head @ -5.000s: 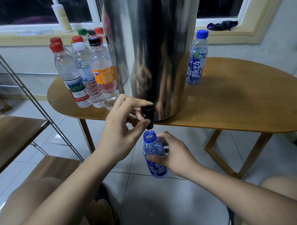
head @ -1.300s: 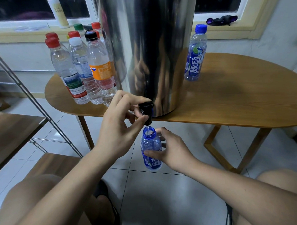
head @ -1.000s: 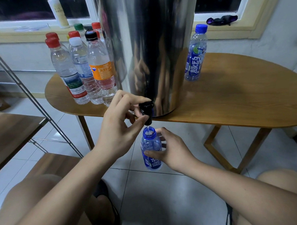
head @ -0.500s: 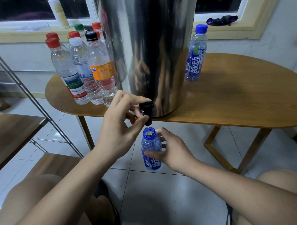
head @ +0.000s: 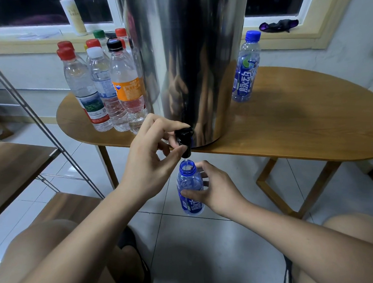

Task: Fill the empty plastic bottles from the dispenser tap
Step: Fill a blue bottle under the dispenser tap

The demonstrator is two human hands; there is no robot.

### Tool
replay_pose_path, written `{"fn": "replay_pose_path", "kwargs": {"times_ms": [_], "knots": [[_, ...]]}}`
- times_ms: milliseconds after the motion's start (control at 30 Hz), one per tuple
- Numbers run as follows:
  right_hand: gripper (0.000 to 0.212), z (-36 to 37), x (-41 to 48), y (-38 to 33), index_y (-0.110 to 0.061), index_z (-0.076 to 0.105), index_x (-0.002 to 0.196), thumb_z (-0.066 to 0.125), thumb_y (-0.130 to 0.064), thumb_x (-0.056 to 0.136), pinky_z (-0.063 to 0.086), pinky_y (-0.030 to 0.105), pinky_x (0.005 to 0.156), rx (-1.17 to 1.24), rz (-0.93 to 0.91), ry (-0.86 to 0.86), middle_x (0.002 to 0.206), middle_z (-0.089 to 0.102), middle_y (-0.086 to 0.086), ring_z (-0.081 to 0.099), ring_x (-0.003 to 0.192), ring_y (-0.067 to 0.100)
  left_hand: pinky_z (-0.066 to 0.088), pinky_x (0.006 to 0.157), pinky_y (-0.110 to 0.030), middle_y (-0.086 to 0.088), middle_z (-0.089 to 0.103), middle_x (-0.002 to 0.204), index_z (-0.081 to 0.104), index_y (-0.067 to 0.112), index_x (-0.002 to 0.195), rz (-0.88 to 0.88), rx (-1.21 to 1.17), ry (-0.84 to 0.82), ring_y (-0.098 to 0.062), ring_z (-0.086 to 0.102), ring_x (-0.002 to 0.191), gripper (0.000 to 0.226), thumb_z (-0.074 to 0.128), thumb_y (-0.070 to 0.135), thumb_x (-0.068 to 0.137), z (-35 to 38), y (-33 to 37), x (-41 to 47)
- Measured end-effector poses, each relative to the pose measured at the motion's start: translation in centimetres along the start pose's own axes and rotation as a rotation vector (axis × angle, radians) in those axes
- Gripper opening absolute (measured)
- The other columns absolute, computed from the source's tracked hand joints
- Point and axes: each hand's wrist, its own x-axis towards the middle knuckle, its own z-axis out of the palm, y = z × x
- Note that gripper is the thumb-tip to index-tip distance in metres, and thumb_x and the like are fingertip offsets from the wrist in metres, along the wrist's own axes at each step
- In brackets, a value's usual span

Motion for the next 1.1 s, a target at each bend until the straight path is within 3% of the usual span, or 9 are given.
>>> {"fn": "replay_pose_path", "kwargs": {"times_ms": [833, 1100], "knots": [[0.068, 0.02, -0.09, -0.11, -0.039, 0.053, 0.134, 0.093, -0.052, 0.080, 0.060, 0.027, 0.095, -0.012, -0.004, -0.005, 0.133, 0.065, -0.021, 0.064, 0.119, 0.006, 0.052, 0.071, -0.028, -0.009, 0.056, 0.104, 0.068, 0.022, 0.125, -0.003, -0.003, -0.001, -0.025, 0.065, 0.088, 0.046, 0.080, -0.008, 0.092, -0.04, 0.09, 0.03], [0.067, 0.09, -0.05, -0.13, -0.040, 0.053, 0.134, 0.093, -0.049, 0.081, 0.061, 0.030, 0.097, -0.014, -0.012, 0.001, 0.133, 0.065, -0.020, 0.064, 0.119, 0.007, 0.053, 0.070, -0.032, -0.010, 0.056, 0.104, 0.069, 0.021, 0.125, 0.001, -0.006, -0.003, -0.025, 0.065, 0.087, 0.046, 0.079, -0.009, 0.092, -0.12, -0.03, 0.02]]}}
